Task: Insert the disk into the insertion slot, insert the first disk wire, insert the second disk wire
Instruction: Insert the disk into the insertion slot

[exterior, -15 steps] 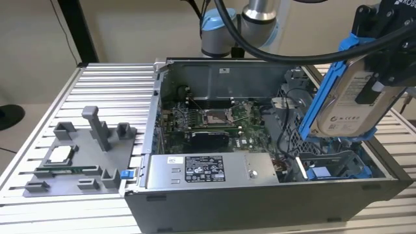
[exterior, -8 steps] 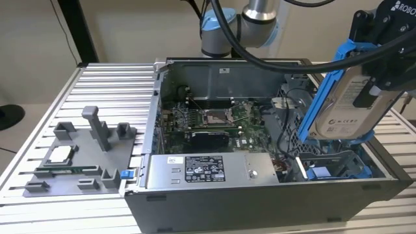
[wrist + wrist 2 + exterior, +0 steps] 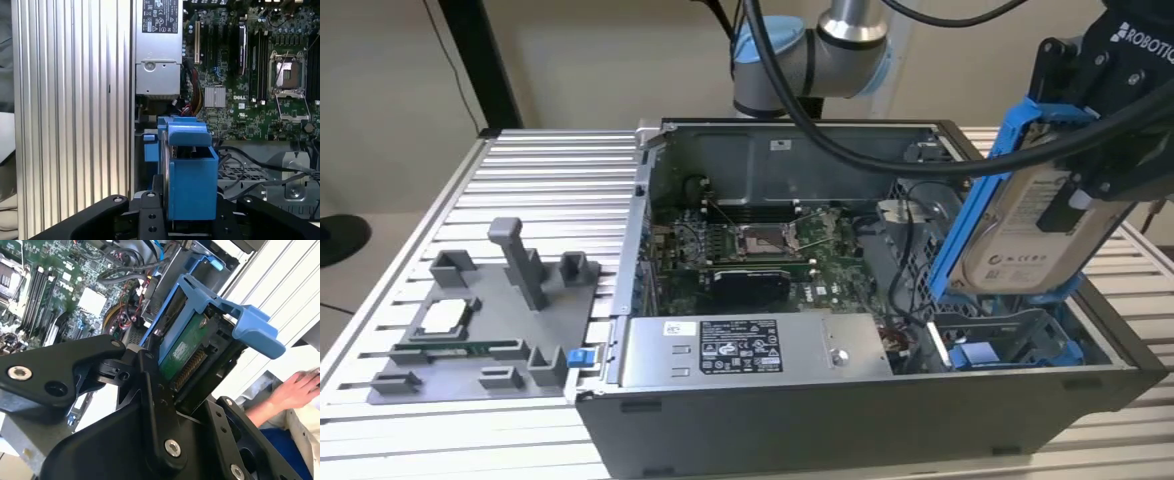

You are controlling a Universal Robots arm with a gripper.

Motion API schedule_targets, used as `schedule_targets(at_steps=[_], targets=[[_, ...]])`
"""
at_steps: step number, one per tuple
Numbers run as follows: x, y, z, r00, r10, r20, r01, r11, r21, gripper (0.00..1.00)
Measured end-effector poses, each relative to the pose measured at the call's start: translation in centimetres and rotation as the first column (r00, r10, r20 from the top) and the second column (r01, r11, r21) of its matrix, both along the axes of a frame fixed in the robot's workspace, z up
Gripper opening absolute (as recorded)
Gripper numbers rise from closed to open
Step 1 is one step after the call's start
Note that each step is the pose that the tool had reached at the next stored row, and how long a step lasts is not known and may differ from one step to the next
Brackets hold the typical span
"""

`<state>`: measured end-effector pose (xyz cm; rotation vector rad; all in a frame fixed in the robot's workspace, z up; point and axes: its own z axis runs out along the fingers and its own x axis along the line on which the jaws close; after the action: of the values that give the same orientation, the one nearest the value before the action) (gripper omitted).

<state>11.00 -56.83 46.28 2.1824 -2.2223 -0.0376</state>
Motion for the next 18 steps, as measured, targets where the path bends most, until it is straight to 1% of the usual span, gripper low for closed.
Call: schedule_targets(at_steps=[6,15,18], targets=[[0.0,0.0,-0.49,1.0,0.0,0.0,0.0,1.0,0.0,0.0],[0.0,0.0,-0.58,1.0,0.0,0.0,0.0,1.0,0.0001,0.0],[0.02,0.0,-0.74,1.0,0.0,0.0,0.0,1.0,0.0004,0.0]])
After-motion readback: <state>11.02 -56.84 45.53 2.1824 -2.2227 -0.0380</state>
